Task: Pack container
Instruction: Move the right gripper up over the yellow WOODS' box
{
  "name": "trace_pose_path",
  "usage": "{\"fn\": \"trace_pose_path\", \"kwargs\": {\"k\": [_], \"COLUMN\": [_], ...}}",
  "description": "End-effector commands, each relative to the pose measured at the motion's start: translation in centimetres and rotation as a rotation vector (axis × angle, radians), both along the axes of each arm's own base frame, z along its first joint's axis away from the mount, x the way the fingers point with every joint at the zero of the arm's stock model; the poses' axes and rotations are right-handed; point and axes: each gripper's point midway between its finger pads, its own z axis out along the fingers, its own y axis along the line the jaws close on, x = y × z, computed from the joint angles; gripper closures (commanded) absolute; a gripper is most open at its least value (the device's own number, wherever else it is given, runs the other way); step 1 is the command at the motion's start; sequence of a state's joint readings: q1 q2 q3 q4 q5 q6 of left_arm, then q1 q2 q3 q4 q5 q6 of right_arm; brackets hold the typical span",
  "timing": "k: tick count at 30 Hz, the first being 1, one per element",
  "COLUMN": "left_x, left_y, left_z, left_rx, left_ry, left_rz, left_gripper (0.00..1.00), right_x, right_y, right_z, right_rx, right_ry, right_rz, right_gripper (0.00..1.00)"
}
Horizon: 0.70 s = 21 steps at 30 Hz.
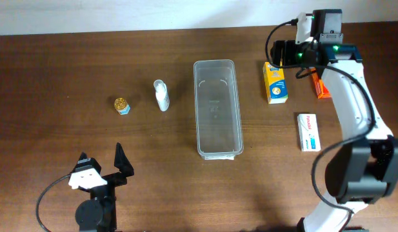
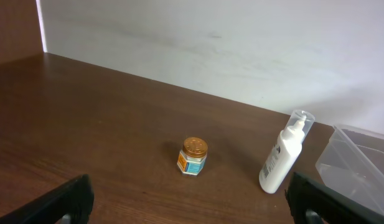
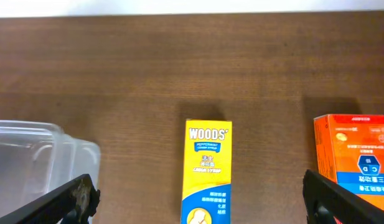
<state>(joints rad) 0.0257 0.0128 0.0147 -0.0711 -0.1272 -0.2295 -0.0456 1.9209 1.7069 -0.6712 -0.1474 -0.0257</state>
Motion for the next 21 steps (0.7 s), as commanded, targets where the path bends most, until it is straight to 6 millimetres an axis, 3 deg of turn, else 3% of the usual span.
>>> {"fn": "trace_pose_path", "kwargs": {"k": [1, 5, 11, 17, 21], "left_x": [0.0, 0.0, 0.0, 0.0, 0.0], "left_y": [-0.1, -0.1, -0.1, -0.1, -0.1], "left_z": [-0.1, -0.1, -0.1, -0.1, -0.1], "left_rx": [-0.009, -0.01, -0.009, -0.01, -0.01], "left_ry": [-0.002, -0.002, -0.002, -0.002, -0.002], "left_rz": [-0.008, -0.008, -0.009, -0.009, -0.008], "left_gripper": [0.01, 0.01, 0.01, 0.01, 0.01], "right_x": [0.5, 0.6, 0.6, 0.6, 0.4], "right_y": [-0.2, -0.2, -0.2, -2.0, -1.0], "right_z": [-4.5, -6.7, -7.2, -8.8, -10.1], "right_rx": [-0.017, -0.004, -0.008, -0.09, -0.076], "right_ry": [0.093, 0.138, 0.148, 0.18, 0.208], "right_rz": [-0.019, -0.03, -0.031, -0.088, -0.064], "right_gripper": [0.01, 0.0, 0.04, 0.05, 0.05]}}
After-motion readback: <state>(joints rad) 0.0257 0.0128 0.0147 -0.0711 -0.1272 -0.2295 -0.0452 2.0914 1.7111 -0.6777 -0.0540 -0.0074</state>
